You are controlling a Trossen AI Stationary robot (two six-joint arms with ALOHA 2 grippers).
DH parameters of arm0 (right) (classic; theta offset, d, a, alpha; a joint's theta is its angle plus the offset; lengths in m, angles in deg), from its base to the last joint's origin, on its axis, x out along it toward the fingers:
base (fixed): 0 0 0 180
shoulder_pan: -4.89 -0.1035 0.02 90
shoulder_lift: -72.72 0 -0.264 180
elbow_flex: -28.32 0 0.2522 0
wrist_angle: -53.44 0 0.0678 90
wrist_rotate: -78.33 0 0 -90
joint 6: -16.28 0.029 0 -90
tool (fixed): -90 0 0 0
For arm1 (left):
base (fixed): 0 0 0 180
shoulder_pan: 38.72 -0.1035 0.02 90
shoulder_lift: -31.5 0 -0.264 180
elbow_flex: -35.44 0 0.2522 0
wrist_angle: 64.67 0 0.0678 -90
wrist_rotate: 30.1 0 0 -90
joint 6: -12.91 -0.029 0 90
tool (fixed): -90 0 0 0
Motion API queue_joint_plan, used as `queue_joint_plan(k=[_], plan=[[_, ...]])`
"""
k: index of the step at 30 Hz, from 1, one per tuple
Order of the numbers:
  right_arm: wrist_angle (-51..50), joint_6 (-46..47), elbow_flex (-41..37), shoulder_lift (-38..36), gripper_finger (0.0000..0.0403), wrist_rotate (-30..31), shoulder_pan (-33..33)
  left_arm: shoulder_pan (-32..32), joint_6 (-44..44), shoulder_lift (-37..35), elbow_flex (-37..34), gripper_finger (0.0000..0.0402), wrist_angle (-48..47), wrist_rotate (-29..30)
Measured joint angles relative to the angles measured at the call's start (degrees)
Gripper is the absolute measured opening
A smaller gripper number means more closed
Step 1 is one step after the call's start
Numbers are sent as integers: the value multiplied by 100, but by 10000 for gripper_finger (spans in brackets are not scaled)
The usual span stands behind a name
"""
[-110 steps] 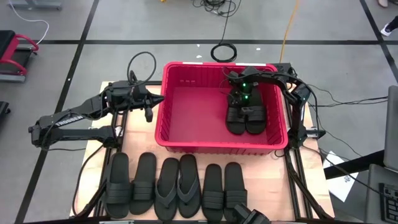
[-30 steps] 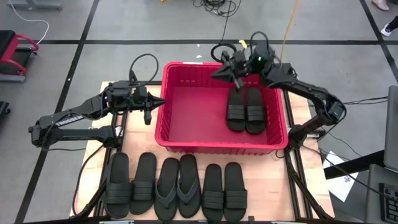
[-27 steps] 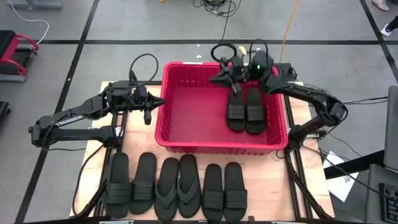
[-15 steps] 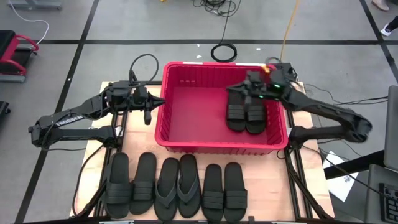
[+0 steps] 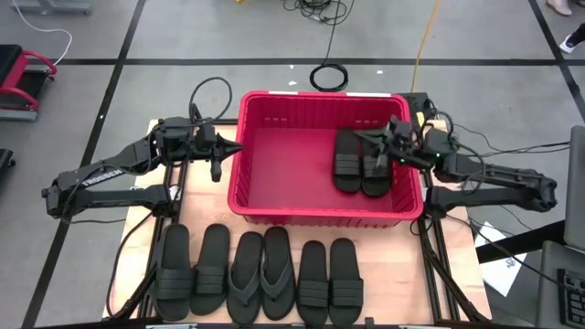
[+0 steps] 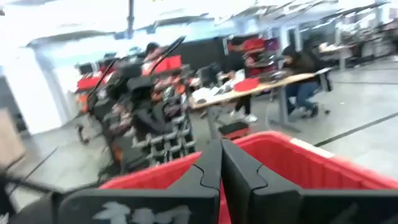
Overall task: Pick and place slides into bin
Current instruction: Put the slide into the bin
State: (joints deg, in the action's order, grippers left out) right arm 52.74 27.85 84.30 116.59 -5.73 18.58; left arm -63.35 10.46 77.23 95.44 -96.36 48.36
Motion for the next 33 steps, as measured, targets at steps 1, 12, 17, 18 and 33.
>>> queue_joint_plan(k=[1,12,17,18,33], plan=[[-70,-19,-7,-39,0,1,-105,-11,-1,1,0,26,0,-97],[29,-372,-6,-242,0,91,-1088,-14,-187,-1,0,26,-11,-255],[32,-373,-4,-370,0,169,-1177,-1,-161,0,0,26,133,-384],[33,-374,-5,-403,0,159,-1190,15,-103,0,0,26,165,-383],[-1436,-306,2,-1334,0,-270,-1194,1524,671,1571,2424,26,483,949]])
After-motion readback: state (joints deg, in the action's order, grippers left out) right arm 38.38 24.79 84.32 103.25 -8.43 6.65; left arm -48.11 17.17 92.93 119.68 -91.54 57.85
